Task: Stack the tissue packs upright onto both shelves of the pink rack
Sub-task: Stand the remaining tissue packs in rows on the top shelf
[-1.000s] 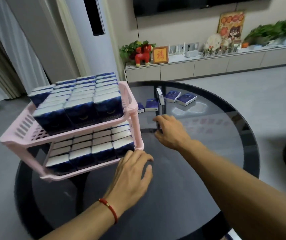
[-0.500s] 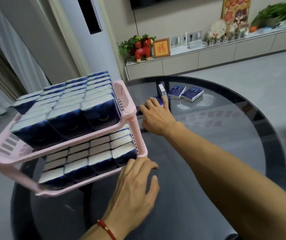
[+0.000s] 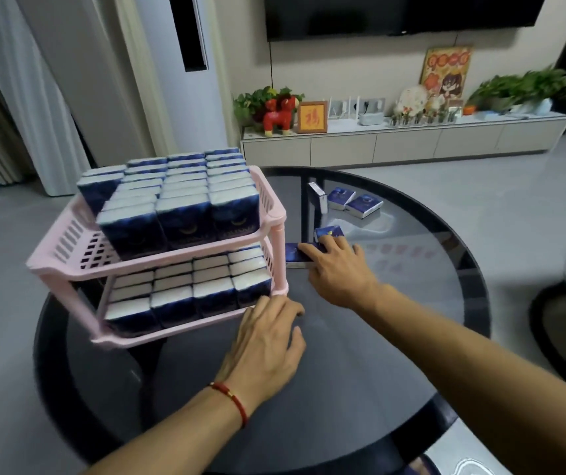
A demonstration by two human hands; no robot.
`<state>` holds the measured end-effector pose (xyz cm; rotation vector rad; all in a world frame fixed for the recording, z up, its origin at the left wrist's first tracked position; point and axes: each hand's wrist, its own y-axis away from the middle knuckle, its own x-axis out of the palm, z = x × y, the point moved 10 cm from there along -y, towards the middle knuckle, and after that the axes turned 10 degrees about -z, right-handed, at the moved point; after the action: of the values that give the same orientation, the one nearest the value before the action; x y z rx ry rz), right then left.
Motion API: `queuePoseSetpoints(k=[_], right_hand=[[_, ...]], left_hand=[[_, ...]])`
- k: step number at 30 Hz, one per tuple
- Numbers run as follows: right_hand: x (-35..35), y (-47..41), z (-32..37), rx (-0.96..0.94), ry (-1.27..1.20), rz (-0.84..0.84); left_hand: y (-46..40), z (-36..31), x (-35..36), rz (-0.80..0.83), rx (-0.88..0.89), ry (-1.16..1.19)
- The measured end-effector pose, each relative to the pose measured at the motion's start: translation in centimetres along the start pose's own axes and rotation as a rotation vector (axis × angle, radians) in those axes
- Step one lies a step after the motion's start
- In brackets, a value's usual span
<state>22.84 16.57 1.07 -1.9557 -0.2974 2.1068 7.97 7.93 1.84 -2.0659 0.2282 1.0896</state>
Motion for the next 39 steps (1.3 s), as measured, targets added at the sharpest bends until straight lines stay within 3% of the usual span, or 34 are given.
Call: queuePoseSetpoints(k=[7, 12, 16, 20, 22, 24, 27, 31, 36, 39], right_hand=[[-5.9, 10.7, -0.2, 0.034, 0.016, 0.092], [-6.6, 12.4, -2.4, 0.102, -0.094, 0.19], [-7.3, 12.6, -4.0, 0.145, -0.139, 0.056], [-7.4, 12.3, -5.9, 0.237, -0.159, 0.055], [-8.3, 12.3, -7.4, 0.383, -0.331, -0.013], [-8.6, 13.0, -9.0, 0.626, -0.651, -0.098], [-6.9, 14.0, -7.5, 0.824, -1.174, -0.022], [-6.9, 13.7, -4.2, 0.773, -1.317, 0.045], [-6.3, 13.0, -0.5, 0.478, -0.959, 0.062], [-6.6, 12.6, 1.8, 0.391, -1.026, 0.083]], left_hand=[[0.0, -4.9, -0.3, -0.032, 0.068, 0.006], [0.3, -6.2, 1.9, 0.114, -0.018, -0.121], [0.0, -5.4, 2.6, 0.174, -0.112, -0.089], [0.0, -4.6, 2.0, 0.164, -0.129, 0.003], [0.0, -4.0, 1.6, 0.171, -0.157, 0.069], [0.2, -3.6, 1.2, 0.184, -0.183, 0.094], [0.4, -3.2, 0.6, 0.19, -0.215, 0.142], [0.6, -2.5, 0.0, 0.178, -0.261, 0.236], [0.1, -1.9, -1.9, 0.073, -0.328, 0.44], [-0.1, -1.8, -2.5, 0.067, -0.296, 0.486]])
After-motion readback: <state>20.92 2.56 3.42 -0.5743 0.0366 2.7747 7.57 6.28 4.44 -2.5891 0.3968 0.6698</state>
